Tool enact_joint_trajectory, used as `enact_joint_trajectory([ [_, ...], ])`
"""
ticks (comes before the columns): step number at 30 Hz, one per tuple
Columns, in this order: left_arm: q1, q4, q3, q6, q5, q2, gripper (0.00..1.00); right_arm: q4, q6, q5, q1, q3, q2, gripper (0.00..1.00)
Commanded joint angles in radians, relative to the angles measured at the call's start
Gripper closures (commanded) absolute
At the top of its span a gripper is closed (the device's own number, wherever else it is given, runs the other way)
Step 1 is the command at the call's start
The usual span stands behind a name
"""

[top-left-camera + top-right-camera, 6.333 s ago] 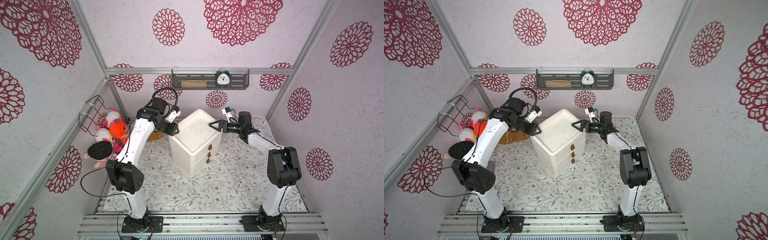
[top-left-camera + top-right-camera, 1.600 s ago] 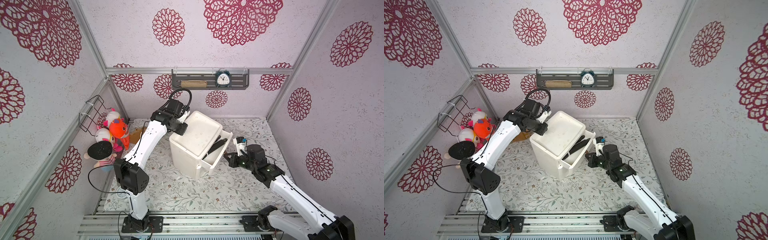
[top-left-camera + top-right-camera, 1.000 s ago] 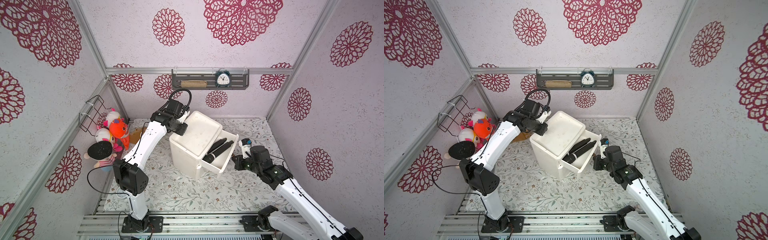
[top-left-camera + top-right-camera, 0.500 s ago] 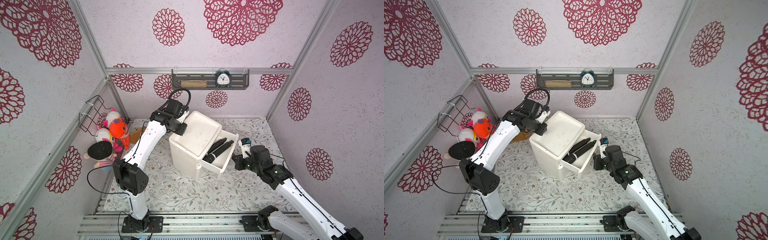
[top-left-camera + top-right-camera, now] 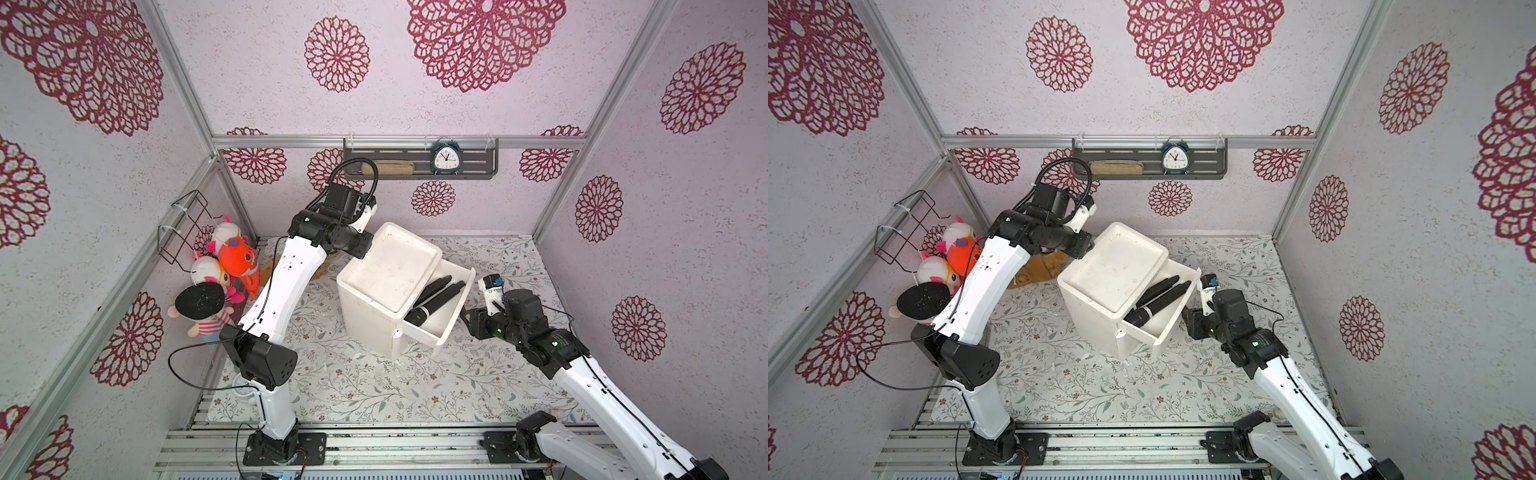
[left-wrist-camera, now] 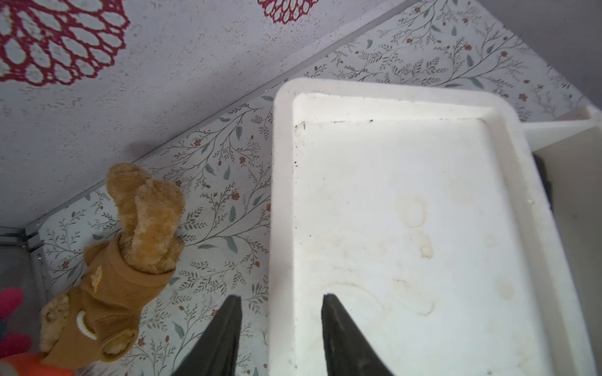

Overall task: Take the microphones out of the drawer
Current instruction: Open the drawer in the storage box.

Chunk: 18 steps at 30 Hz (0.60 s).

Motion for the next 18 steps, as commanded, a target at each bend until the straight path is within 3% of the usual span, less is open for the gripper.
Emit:
enact_joint_trajectory([
  [1,-0.007,-0.034,0.037,-0.003,0.104,-0.039,0.49,-0.008,-0.027,0.015,0.000,0.073,-0.010,0.25],
  [5,-0.041,-0.072,0.066,-0.012,0.131,-0.056,0.40,-0.074,-0.036,0.025,-0.001,0.141,0.012,0.06],
  [9,-0.084,-0.091,0.064,-0.014,0.112,-0.068,0.30,-0.124,-0.042,0.034,-0.001,0.200,0.030,0.01],
  [12,-0.116,-0.093,0.053,-0.017,0.122,-0.070,0.03,-0.149,-0.037,0.020,-0.004,0.234,0.060,0.01],
  [18,-0.187,-0.082,0.045,-0.035,0.083,-0.062,0.03,-0.152,0.014,0.024,-0.009,0.265,0.151,0.01],
])
